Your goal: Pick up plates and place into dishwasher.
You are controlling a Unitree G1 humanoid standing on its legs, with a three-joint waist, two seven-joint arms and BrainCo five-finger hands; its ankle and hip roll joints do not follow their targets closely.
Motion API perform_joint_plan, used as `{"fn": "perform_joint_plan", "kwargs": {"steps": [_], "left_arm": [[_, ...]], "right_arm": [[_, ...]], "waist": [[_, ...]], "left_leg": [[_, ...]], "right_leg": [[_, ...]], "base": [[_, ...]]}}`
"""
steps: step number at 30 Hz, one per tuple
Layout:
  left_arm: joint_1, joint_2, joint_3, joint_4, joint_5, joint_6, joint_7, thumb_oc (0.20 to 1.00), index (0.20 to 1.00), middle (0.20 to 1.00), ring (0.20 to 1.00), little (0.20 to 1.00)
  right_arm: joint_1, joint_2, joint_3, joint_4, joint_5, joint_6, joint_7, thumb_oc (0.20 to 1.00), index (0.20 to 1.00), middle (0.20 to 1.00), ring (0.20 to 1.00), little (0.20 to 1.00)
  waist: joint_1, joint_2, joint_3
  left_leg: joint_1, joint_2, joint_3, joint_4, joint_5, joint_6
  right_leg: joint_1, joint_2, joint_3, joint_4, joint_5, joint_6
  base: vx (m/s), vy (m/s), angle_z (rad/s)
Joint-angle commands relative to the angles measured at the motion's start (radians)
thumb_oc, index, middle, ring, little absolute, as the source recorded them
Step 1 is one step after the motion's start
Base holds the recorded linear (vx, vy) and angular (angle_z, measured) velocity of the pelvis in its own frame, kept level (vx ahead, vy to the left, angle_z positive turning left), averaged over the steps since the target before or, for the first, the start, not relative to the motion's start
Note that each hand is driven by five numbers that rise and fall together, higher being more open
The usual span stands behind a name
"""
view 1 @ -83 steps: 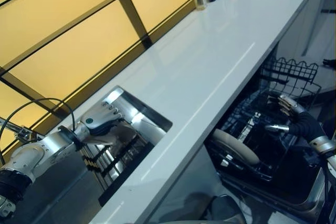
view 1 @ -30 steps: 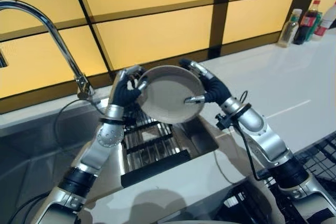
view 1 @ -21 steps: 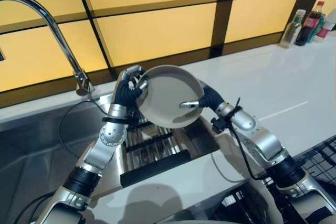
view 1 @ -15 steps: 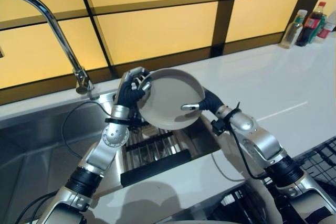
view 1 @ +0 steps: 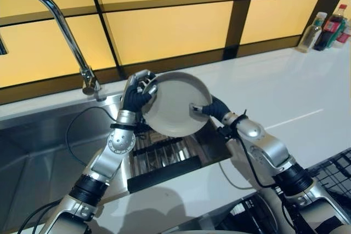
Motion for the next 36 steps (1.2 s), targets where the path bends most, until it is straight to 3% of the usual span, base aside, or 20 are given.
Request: {"fn": "perform_joint_plan", "kwargs": {"steps": [1,12,14,33,36], "left_arm": [[-0.088,-0.007,0.018,0.006,-0.032,-0.042,0.002,0.2,0.2,0.2,0.2,0.2],[-0.081,-0.013,0.017,0.004,-0.06,-0.02,-0.048,0.206,0.206,0.206,0.206,0.206],[-0.086,-0.009,0.01,0.01,-0.076,0.011,-0.058,1.0,1.0,1.0,1.0,1.0],[-0.05,-0.046,0.082,0.012,-0.224,0.05,-0.056,1.0,1.0,1.0,1.0,1.0],[-0.046,-0.045,0.082,0.016,-0.239,0.047,-0.064,1.0,1.0,1.0,1.0,1.0]], "right_arm": [[-0.043,0.039,-0.018,-0.016,0.025,-0.077,-0.012,0.2,0.2,0.2,0.2,0.2],[-0.044,0.038,-0.034,-0.018,0.011,-0.108,-0.012,0.2,0.2,0.2,0.2,0.2],[-0.053,0.038,-0.034,-0.016,0.002,-0.112,-0.014,0.2,0.2,0.2,0.2,0.2],[-0.097,-0.058,-0.148,-0.038,-0.147,-0.128,-0.056,0.2,0.2,0.2,0.2,0.2],[-0.098,-0.091,-0.175,-0.039,-0.185,-0.15,-0.102,0.2,0.2,0.2,0.2,0.2]], "waist": [[0.013,-0.059,-0.044],[0.012,-0.054,-0.045],[0.012,-0.052,-0.045],[0.0,-0.059,-0.044],[-0.006,-0.061,-0.042]], "left_leg": [[0.015,-0.049,0.023,0.051,-0.146,0.038],[0.015,-0.048,0.026,0.054,-0.148,0.036],[0.016,-0.048,0.027,0.054,-0.149,0.036],[0.028,-0.039,0.039,0.072,-0.17,0.035],[0.032,-0.037,0.05,0.068,-0.171,0.035]], "right_leg": [[-0.048,-0.042,0.025,-0.03,0.031,0.083],[-0.047,-0.044,0.026,-0.037,0.034,0.084],[-0.047,-0.045,0.025,-0.039,0.036,0.085],[-0.045,-0.044,0.036,-0.03,0.033,0.087],[-0.047,-0.046,0.037,-0.035,0.039,0.09]], "base": [[0.0,0.0,0.0],[-0.05,-0.001,0.0],[-0.06,0.002,0.0],[-0.03,0.002,0.0],[-0.02,0.0,-0.05]]}}
